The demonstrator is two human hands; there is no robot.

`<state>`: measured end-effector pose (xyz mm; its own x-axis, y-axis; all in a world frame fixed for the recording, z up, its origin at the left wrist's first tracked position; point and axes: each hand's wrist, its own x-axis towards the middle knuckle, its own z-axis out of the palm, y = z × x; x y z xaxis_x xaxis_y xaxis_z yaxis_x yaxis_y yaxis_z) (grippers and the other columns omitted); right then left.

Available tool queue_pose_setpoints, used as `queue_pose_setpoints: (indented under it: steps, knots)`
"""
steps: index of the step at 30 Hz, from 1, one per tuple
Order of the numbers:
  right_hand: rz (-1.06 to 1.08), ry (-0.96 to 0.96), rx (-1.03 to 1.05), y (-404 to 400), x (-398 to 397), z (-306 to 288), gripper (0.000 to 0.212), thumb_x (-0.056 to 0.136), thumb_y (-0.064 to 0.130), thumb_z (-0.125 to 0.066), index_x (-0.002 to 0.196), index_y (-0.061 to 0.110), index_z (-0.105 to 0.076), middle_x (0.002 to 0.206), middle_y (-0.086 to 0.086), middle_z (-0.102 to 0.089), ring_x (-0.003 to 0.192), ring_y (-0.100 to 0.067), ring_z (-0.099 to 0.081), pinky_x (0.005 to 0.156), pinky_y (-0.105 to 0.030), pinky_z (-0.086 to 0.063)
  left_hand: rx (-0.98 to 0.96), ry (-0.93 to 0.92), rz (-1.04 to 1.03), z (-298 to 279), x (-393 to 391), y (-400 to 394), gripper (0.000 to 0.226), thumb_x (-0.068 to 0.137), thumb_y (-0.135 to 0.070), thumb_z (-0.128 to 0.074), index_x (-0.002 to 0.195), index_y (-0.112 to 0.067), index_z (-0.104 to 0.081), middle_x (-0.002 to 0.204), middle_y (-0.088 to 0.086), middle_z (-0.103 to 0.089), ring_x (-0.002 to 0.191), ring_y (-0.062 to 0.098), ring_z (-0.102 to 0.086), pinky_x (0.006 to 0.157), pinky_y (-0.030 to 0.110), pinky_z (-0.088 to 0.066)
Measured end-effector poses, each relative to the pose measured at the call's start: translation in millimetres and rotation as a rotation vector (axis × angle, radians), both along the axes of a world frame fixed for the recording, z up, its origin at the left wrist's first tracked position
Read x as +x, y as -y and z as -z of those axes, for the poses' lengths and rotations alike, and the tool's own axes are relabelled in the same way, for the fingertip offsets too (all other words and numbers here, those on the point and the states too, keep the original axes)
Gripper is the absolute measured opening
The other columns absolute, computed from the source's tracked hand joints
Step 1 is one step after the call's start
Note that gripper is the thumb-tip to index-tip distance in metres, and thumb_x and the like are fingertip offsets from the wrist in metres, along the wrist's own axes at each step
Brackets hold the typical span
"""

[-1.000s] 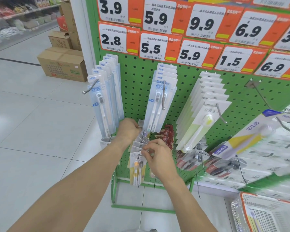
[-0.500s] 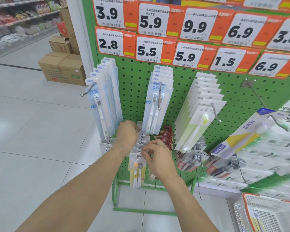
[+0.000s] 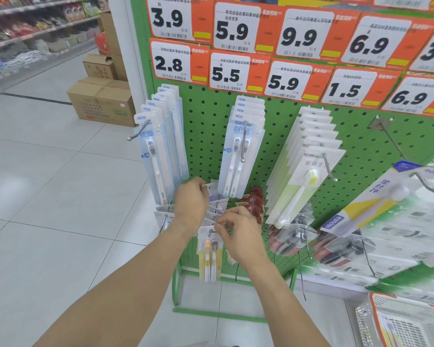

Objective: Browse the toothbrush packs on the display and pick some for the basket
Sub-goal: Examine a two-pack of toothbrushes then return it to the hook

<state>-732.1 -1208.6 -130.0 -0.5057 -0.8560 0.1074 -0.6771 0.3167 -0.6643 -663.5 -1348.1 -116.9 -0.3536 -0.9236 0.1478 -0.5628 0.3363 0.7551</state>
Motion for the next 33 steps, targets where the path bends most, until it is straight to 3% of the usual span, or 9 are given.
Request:
queue_pose_setpoints:
  steps: [6, 14, 18, 21, 24, 28, 33]
  knots:
    - [0.01, -0.025, -0.005, 1.2, 1.8, 2.4, 0.008, 0.093, 0.023, -0.07, 0.099, 0.019, -0.075, 0.107, 0.007, -0.055, 0.082, -0.007, -0.059, 0.072, -0.002, -0.036, -0.079, 0.095, -0.006, -12.7, 4.6, -14.5, 0.014, 0.097, -0.006, -0.051, 0.092, -0.004, -0.065, 0.073, 0.004, -0.06, 0.067, 0.028, -0.057, 0.058, 0.031, -0.038]
    - [0.041, 0.0, -0.035, 2.2, 6.3, 8.7, 0.013, 0.093, 0.025, -0.07, 0.101, 0.015, -0.073, 0.109, 0.005, -0.051, 0.083, -0.001, -0.055, 0.075, 0.001, -0.035, -0.177, -0.001, -0.035, -28.9, 27.1, -23.9, 0.016, 0.099, -0.017, -0.054, 0.09, -0.01, -0.065, 0.074, 0.006, -0.071, 0.063, 0.028, -0.064, 0.06, 0.045, -0.053]
    - [0.055, -0.019, -0.034, 2.2, 8.8, 11.0, 0.016, 0.094, 0.029, -0.069, 0.104, 0.018, -0.072, 0.113, 0.007, -0.051, 0.088, -0.005, -0.059, 0.077, -0.011, -0.04, -0.303, -0.027, -0.103, -47.4, 45.5, -32.9, 0.015, 0.098, -0.023, -0.058, 0.087, -0.019, -0.066, 0.068, -0.002, -0.069, 0.058, 0.024, -0.062, 0.057, 0.037, -0.05]
    - [0.068, -0.029, -0.04, 1.0, 12.2, 10.6, 0.018, 0.094, 0.03, -0.069, 0.107, 0.019, -0.071, 0.117, 0.007, -0.051, 0.093, -0.005, -0.057, 0.074, -0.018, -0.039, -0.329, -0.122, -0.15, -54.2, 55.2, -44.2, 0.011, 0.097, -0.026, -0.061, 0.091, -0.023, -0.07, 0.073, -0.008, -0.068, 0.066, 0.02, -0.063, 0.06, 0.036, -0.05]
    - [0.069, -0.032, -0.042, -0.8, 12.3, 8.5, 0.018, 0.095, 0.03, -0.068, 0.109, 0.019, -0.071, 0.118, 0.008, -0.051, 0.096, -0.001, -0.051, 0.071, -0.014, -0.034, -0.372, -0.249, -0.161, -60.2, 64.7, -54.5, 0.008, 0.097, -0.021, -0.064, 0.093, -0.021, -0.07, 0.079, -0.011, -0.064, 0.075, 0.016, -0.061, 0.067, 0.032, -0.049]
    - [0.061, -0.018, -0.054, -1.5, 11.7, 7.5, 0.018, 0.095, 0.028, -0.068, 0.109, 0.018, -0.071, 0.115, 0.008, -0.051, 0.094, -0.002, -0.052, 0.072, -0.008, -0.031, -0.292, -0.491, -0.16, -73.1, 80.6, -69.3, 0.009, 0.099, -0.015, -0.061, 0.093, -0.02, -0.066, 0.082, -0.013, -0.064, 0.077, 0.007, -0.062, 0.069, 0.02, -0.05]
    - [0.069, -0.021, -0.051, -1.4, 12.3, 7.4, 0.018, 0.094, 0.029, -0.07, 0.109, 0.019, -0.071, 0.114, 0.006, -0.053, 0.096, -0.006, -0.056, 0.081, -0.018, -0.037, -0.259, -0.592, -0.197, -80.3, 99.1, -77.0, 0.009, 0.102, -0.02, -0.058, 0.099, -0.028, -0.061, 0.089, -0.015, -0.066, 0.077, 0.01, -0.064, 0.065, 0.029, -0.053]
